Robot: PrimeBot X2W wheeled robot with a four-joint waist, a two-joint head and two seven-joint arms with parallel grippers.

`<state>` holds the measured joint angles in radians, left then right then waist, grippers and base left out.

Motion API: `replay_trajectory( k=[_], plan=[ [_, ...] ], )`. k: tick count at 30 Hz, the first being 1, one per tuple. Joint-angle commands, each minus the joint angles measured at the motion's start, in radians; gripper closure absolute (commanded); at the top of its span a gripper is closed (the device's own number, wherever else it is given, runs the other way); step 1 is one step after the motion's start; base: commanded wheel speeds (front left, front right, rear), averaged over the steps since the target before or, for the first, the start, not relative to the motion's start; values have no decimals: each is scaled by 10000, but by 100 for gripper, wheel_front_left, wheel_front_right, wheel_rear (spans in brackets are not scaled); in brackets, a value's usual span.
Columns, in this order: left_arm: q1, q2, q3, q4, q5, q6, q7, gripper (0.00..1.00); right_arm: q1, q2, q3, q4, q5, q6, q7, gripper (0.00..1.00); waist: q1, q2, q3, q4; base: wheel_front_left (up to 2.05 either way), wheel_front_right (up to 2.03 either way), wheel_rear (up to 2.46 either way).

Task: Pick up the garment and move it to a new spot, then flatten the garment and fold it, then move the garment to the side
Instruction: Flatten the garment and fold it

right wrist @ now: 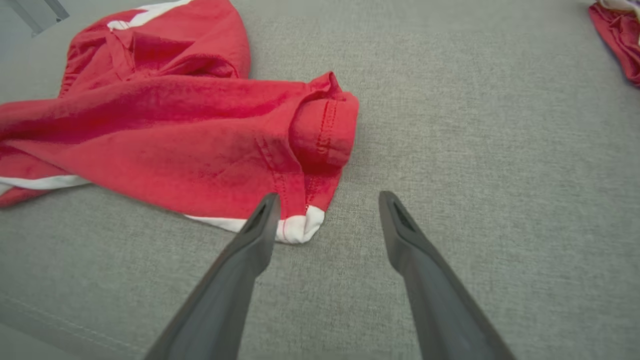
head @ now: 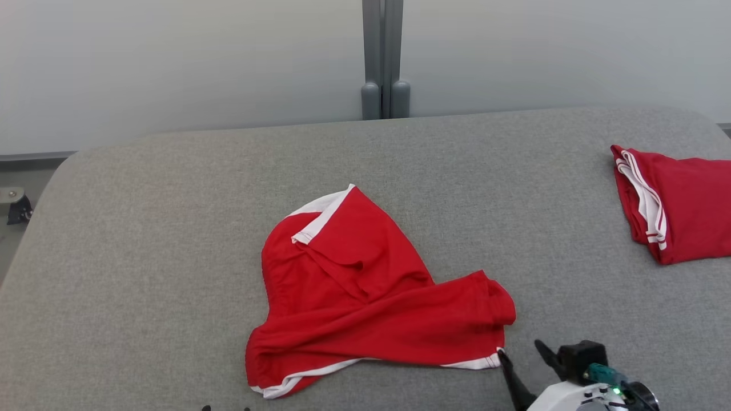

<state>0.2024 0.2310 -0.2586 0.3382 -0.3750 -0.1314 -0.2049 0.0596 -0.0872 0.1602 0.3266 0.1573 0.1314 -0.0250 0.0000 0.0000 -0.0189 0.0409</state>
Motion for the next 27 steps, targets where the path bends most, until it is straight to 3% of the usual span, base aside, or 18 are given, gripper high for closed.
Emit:
replay_trajectory(
  k=[1, 5, 19, 25, 27],
  plan=[
    [-252, 16, -125, 134, -181, 14, -38, 0, -120, -60, 129, 163, -175, -15, 296, 0, 0, 0, 129, 23, 0, 0, 0],
    [-699, 79, -530, 436, -438, 14, -85, 0, -435, 11, 249, 504, -251, -15, 874, 0, 0, 0, 417, 80, 0, 0, 0],
    [-1741, 398, -1520, 1159, -1088, 13, -410, 0, -1232, 243, 448, 1374, -249, -15, 1330, 0, 0, 0, 967, 215, 0, 0, 0],
    [-1954, 465, -1880, 1361, -1368, 13, -502, 0, -1305, 271, 444, 1609, -167, -15, 1656, 40, 0, 0, 1035, 225, 0, 0, 0],
    [-2008, 503, -1987, 1394, -1474, 13, -533, 0, -1311, 278, 445, 1625, -170, -15, 1673, 36, 0, 0, 1037, 214, 0, 0, 0]
  ],
)
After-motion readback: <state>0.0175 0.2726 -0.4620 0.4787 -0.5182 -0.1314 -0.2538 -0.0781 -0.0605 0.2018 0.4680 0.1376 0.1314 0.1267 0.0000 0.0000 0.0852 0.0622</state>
